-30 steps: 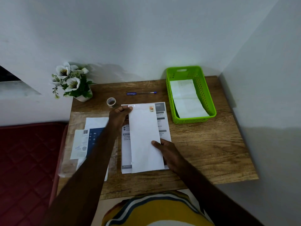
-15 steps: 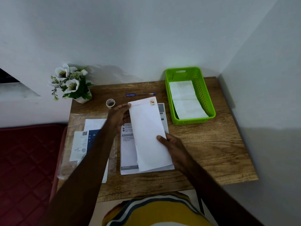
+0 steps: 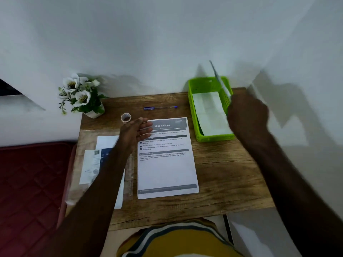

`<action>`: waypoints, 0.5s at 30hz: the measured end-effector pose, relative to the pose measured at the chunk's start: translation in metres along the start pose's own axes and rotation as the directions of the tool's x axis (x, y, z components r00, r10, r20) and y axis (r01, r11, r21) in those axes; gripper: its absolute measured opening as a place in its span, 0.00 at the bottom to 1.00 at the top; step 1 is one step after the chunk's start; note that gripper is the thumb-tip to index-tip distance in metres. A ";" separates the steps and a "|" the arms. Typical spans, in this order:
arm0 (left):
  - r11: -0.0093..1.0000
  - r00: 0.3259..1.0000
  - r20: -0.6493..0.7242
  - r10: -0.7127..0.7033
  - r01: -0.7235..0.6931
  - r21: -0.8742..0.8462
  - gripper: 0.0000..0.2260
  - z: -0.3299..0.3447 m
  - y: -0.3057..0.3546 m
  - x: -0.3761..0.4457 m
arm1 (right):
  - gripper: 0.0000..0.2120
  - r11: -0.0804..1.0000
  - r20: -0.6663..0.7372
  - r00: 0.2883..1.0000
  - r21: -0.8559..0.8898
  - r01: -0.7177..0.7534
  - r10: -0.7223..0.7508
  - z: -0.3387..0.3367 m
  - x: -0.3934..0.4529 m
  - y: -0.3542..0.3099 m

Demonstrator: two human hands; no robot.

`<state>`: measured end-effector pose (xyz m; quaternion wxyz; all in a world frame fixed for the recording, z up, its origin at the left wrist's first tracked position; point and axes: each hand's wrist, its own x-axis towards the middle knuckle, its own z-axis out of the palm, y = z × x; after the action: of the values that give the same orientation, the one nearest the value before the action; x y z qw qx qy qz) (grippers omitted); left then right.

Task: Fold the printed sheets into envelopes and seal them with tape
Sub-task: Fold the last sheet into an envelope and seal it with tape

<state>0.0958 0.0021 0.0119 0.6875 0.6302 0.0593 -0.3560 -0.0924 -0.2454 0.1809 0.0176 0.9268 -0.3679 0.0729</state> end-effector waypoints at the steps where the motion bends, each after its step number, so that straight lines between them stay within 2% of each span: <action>1: 1.000 1.000 -0.009 0.002 -0.002 0.007 0.13 0.001 -0.001 -0.001 | 0.10 1.000 0.092 0.996 -0.026 -0.004 0.006 0.010 0.006 -0.006; 3: 1.000 1.000 -0.028 -0.005 0.005 0.001 0.12 0.003 -0.001 -0.002 | 0.11 0.990 0.202 0.977 -0.116 0.086 -0.061 0.033 0.013 -0.021; 5: 1.000 0.999 -0.044 -0.019 0.018 -0.020 0.11 0.006 -0.002 -0.004 | 0.11 0.962 0.245 0.959 -0.193 0.193 -0.143 0.056 0.015 -0.034; 7: 0.999 0.998 -0.055 -0.027 0.026 -0.028 0.10 0.008 -0.004 -0.005 | 0.10 0.955 0.262 0.949 -0.187 0.230 -0.177 0.074 0.017 -0.041; 12: 0.999 0.997 -0.071 -0.033 0.031 -0.030 0.09 0.009 -0.005 -0.007 | 0.08 0.978 0.214 0.965 -0.106 0.180 -0.154 0.098 0.021 -0.041; 15: 1.000 0.996 -0.085 0.002 -0.002 -0.003 0.10 0.008 -0.007 -0.008 | 0.07 0.986 0.043 0.985 0.004 0.168 -0.168 0.093 0.014 -0.043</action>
<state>0.0834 -0.0014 0.0121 0.6855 0.6438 0.0882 -0.3284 -0.0416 -0.2315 0.0915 0.0153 0.9559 -0.2888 0.0512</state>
